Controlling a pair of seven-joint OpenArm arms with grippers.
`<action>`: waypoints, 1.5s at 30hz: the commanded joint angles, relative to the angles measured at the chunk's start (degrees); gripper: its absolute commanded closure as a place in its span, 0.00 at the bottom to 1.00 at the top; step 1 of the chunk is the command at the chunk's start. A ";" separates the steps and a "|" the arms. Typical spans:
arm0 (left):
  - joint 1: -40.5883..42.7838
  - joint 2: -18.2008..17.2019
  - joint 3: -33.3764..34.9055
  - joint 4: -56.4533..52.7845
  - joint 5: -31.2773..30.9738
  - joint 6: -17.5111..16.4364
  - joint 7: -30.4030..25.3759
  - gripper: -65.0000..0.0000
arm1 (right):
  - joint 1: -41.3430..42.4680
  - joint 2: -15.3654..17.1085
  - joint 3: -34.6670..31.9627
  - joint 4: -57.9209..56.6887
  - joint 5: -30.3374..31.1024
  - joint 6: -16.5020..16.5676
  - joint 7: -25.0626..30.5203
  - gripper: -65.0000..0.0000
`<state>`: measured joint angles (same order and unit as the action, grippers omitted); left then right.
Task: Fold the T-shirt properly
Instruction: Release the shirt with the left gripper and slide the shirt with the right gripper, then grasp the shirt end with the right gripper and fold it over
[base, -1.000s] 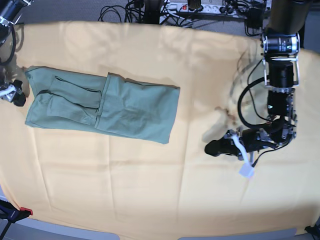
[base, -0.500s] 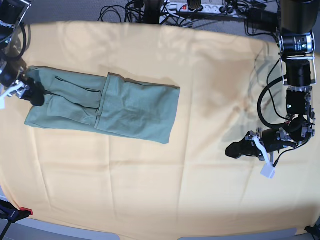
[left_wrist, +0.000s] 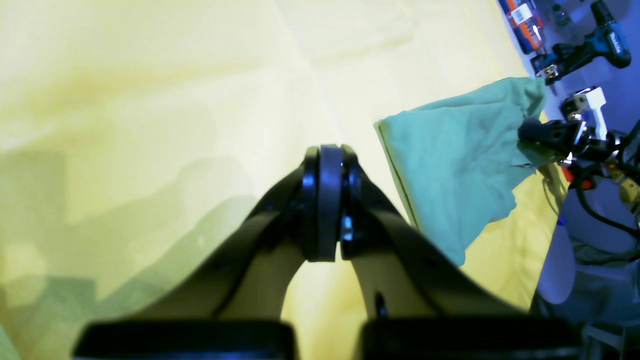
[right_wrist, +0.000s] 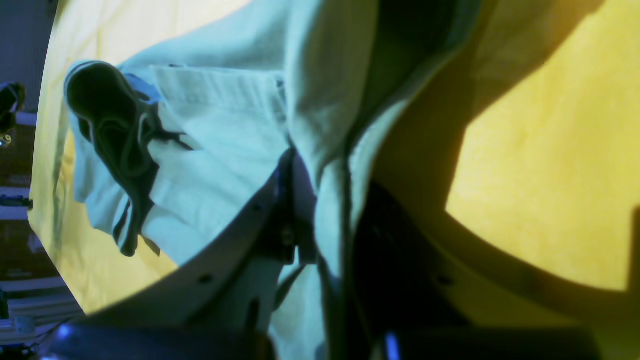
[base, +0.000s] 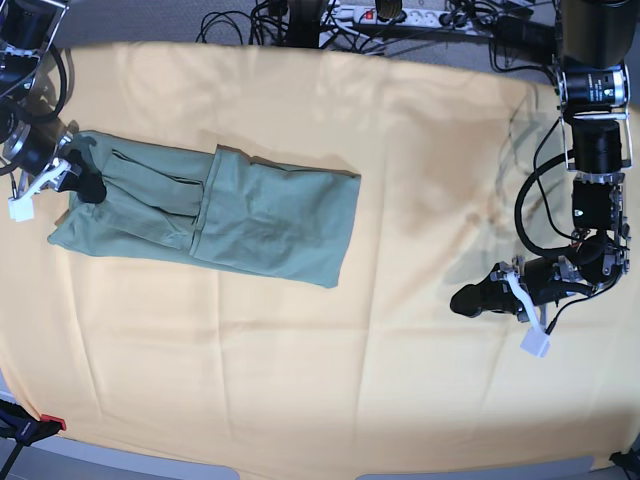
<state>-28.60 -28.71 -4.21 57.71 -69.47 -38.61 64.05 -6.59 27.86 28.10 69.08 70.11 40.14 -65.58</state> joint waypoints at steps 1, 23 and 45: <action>-1.75 -0.96 -0.37 0.90 -1.57 -0.37 -1.05 1.00 | 0.11 0.90 -0.24 0.46 -2.60 -0.14 -2.40 1.00; -1.42 -4.68 -0.37 0.90 -1.51 -0.39 -2.58 1.00 | -1.36 2.21 15.82 32.28 -17.59 -2.86 -0.68 1.00; -1.42 -4.61 -0.37 0.90 -1.57 -0.37 -1.03 1.00 | -5.35 -13.88 -7.72 52.37 -4.76 -0.14 1.03 1.00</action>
<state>-28.27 -32.36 -4.21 57.71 -69.52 -38.61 64.07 -12.56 13.32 20.01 120.53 63.61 39.70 -66.17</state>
